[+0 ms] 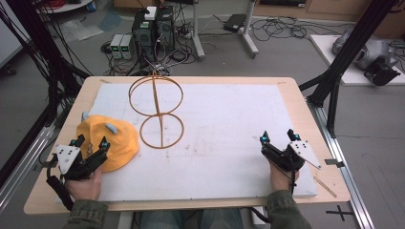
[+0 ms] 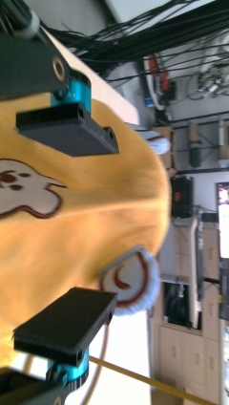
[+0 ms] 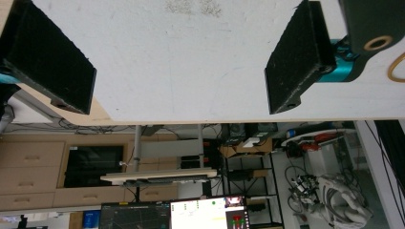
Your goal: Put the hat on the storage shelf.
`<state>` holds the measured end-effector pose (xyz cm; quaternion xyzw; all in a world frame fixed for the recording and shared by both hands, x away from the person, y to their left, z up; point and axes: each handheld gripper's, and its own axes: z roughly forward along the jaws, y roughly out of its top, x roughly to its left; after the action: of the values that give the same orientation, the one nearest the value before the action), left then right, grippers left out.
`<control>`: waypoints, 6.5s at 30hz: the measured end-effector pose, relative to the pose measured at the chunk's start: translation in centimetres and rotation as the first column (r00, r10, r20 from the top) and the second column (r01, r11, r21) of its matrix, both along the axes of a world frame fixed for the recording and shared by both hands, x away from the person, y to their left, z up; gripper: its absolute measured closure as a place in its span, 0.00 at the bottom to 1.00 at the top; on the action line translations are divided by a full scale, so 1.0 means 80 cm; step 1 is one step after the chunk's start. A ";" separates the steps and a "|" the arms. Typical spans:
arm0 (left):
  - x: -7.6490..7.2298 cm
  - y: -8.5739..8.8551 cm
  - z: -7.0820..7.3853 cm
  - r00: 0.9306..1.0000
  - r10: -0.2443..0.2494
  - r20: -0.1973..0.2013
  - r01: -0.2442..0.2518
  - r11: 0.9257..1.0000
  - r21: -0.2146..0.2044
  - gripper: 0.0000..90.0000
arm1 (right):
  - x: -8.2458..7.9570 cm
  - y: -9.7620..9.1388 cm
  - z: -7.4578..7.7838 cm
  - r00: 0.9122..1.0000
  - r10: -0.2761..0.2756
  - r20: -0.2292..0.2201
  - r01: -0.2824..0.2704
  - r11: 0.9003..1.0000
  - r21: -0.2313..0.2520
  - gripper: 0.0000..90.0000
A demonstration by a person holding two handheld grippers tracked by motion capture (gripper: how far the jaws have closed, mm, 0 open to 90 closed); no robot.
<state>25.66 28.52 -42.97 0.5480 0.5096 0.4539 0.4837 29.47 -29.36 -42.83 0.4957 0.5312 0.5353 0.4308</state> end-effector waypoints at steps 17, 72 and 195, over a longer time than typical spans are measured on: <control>0.005 0.011 -0.004 0.990 0.001 -0.139 -0.007 0.999 -0.045 0.95 | 0.000 -0.002 -0.001 1.000 -0.005 0.005 0.005 1.000 0.015 0.11; 0.043 -0.071 0.238 0.933 -0.024 0.358 0.051 0.997 -0.064 0.96 | 0.012 0.011 -0.002 0.999 0.038 0.008 -0.038 0.999 0.005 0.12; -0.002 0.004 0.016 0.986 0.113 0.119 -0.111 0.994 -0.022 0.16 | 0.007 0.006 -0.004 1.000 0.001 0.009 -0.001 1.000 -0.021 0.12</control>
<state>25.47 28.80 -41.71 0.4865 0.5129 0.5088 0.4913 30.00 -28.90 -43.14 0.4883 0.5351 0.5321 0.4383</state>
